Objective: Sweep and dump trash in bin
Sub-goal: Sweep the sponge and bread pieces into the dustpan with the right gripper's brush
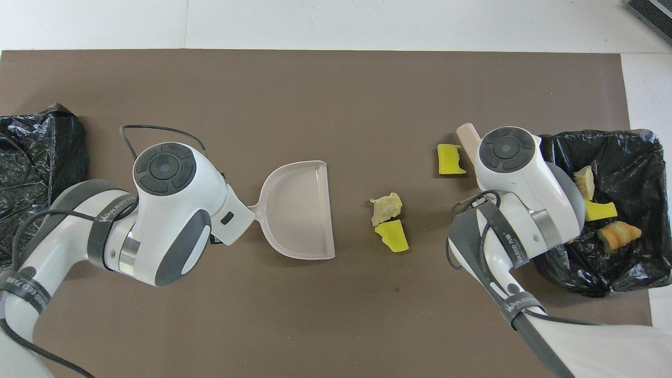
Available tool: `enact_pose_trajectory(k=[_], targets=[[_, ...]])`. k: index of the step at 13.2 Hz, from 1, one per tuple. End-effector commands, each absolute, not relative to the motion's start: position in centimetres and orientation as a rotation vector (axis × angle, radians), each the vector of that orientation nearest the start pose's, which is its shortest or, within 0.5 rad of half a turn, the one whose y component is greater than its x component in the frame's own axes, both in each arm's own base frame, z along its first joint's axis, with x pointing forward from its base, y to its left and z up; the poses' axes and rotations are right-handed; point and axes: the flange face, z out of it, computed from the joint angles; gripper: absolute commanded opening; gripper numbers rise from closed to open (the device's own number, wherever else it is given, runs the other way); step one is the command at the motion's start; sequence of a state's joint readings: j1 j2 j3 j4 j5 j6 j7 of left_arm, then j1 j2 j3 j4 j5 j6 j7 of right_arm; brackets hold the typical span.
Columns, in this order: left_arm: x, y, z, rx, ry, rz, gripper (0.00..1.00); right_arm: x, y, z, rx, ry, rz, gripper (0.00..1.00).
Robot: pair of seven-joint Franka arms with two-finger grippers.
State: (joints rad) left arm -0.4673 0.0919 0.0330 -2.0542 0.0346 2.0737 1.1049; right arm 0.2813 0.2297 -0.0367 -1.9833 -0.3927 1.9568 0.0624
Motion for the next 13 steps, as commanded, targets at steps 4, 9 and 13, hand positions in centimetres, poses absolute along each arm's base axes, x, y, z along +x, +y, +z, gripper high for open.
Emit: enact_pose_trajectory(k=[4, 9, 13], targets=[[47.9, -23.3, 38.3, -2.224, 2.177, 0.091, 0.0, 50.1, 16.0, 33.0, -3.276, -0.518, 0.629, 0.0], [46.0, -24.4, 36.4, -2.226, 2.169, 0.054, 0.0, 46.2, 17.0, 31.8, -3.16, -0.294, 0.727, 0.0], [45.8, -24.6, 36.0, -2.235, 2.156, 0.034, 0.0, 44.4, 20.1, 31.8, -3.016, -0.202, 0.708, 0.0]])
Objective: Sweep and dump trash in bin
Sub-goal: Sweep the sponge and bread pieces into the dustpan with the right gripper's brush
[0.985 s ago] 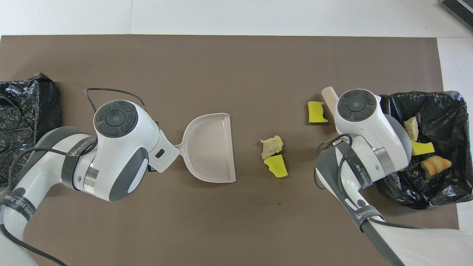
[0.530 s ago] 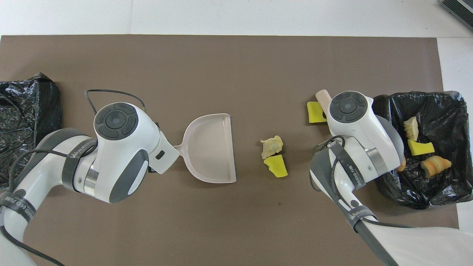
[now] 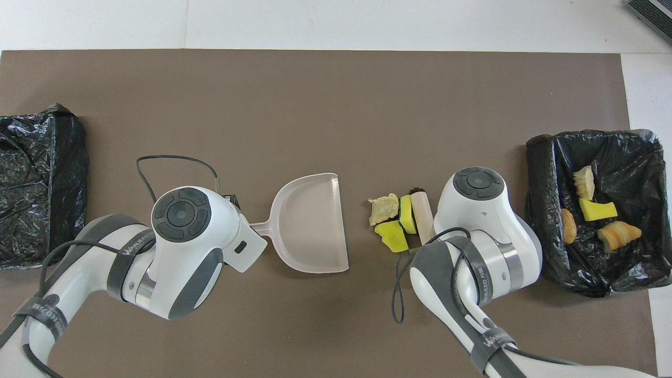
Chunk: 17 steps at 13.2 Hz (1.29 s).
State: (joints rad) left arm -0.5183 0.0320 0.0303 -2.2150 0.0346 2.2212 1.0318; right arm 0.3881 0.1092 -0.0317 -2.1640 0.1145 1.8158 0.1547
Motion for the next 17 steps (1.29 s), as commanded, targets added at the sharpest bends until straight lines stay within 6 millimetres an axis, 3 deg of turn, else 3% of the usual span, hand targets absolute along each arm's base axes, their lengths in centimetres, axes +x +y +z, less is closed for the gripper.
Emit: enact_pose_trajectory(k=[1, 5, 8, 11, 14, 15, 17], targets=[[45.8, -24.6, 36.1, -2.235, 2.155, 0.032, 0.0, 44.6, 21.4, 31.9, -2.991, -0.193, 0.651, 0.0], [45.6, -24.8, 36.0, -2.228, 2.162, 0.034, 0.0, 43.6, 26.9, 32.3, -2.797, -0.081, 0.581, 0.0], [45.0, -25.1, 35.9, -2.22, 2.172, 0.034, 0.0, 44.0, 29.2, 33.5, -2.666, 0.013, 0.57, 0.0], [45.0, -25.1, 34.8, -2.211, 2.171, -0.042, 0.0, 44.9, 30.0, 36.3, -2.646, 0.015, 0.529, 0.0], [45.7, -24.8, 34.4, -2.262, 2.146, -0.13, 0.0, 44.7, 32.4, 39.3, -2.665, 0.017, 0.509, 0.0], [46.0, -24.9, 34.2, -2.283, 2.148, -0.136, 0.0, 44.2, 32.5, 39.9, -2.721, -0.006, 0.526, 0.0], [46.4, -24.7, 34.5, -2.291, 2.162, -0.157, 0.0, 43.4, 30.8, 42.0, -2.911, -0.098, 0.48, 0.0]])
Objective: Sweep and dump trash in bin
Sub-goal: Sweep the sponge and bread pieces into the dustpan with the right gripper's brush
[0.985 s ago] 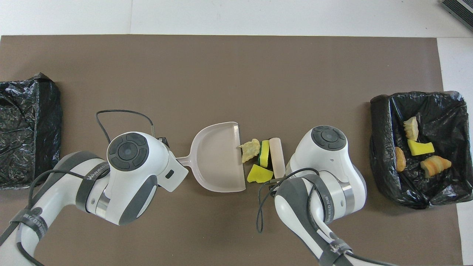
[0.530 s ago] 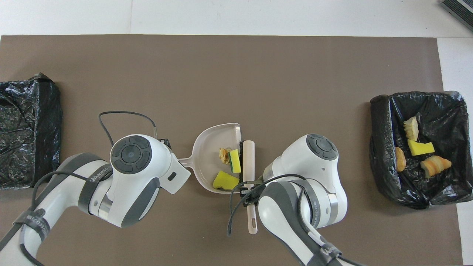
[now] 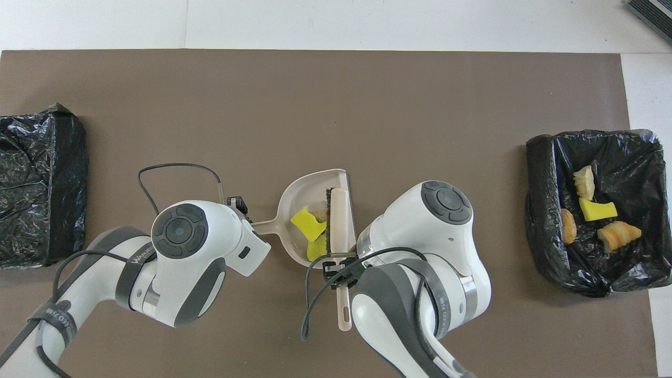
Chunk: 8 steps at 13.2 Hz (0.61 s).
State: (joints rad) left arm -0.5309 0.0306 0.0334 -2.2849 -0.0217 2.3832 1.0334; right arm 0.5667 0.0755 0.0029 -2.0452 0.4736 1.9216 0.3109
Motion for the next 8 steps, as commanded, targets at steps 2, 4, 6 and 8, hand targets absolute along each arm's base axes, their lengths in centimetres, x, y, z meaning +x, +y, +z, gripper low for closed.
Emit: enact_pose_trajectory(k=[2, 4, 6, 8], targets=[[47.8, -22.8, 35.3, -2.304, 2.167, -0.172, 0.0, 42.4, 28.4, 43.0, -3.032, -0.138, 0.556, 0.0], [48.5, -21.2, 36.2, -2.315, 2.189, -0.181, 0.0, 41.8, 25.5, 42.1, -3.065, -0.066, 0.629, 0.0], [50.5, -18.9, 38.4, -2.311, 2.229, -0.154, 0.0, 41.5, 22.9, 40.8, -3.049, -0.022, 0.627, 0.0], [53.5, -16.1, 41.8, -2.327, 2.267, -0.114, 0.0, 41.9, 23.5, 40.1, -2.996, 0.029, 0.62, 0.0]])
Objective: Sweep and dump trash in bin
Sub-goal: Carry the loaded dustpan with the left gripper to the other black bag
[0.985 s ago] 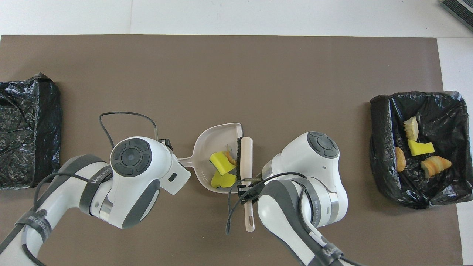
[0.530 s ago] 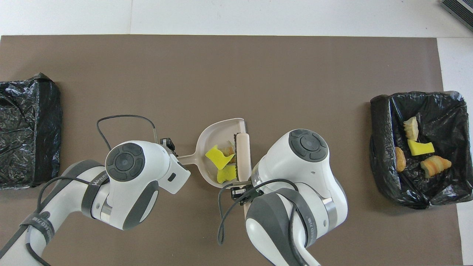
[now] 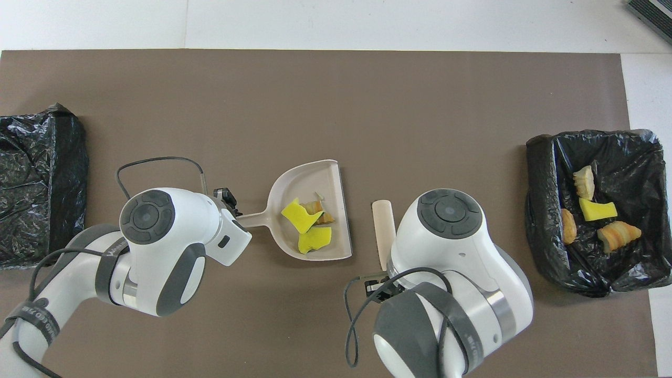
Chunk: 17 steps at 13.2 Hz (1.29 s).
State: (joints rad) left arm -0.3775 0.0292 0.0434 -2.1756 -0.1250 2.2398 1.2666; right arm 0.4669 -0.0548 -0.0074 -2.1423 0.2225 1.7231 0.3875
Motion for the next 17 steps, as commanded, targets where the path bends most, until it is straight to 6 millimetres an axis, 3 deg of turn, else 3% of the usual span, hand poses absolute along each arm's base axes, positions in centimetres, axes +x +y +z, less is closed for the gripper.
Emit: enact_pose_trajectory(k=[1, 7, 9, 17], targets=[[55.0, -14.4, 43.4, -2.325, 2.282, -0.106, 0.0, 41.8, 24.9, 38.8, -2.964, 0.05, 0.634, 0.0], [58.7, -5.0, 50.1, -2.432, 2.172, -0.174, 0.0, 38.2, 33.3, 35.4, -2.97, 0.088, 0.612, 0.0], [59.0, 0.7, 51.6, -2.426, 2.168, -0.17, 0.0, 37.1, 35.8, 34.0, -2.986, 0.105, 0.566, 0.0], [56.7, 20.8, 53.4, -2.308, 2.187, -0.126, 0.0, 36.6, 35.4, 32.4, -2.987, -0.029, 0.587, 0.0]])
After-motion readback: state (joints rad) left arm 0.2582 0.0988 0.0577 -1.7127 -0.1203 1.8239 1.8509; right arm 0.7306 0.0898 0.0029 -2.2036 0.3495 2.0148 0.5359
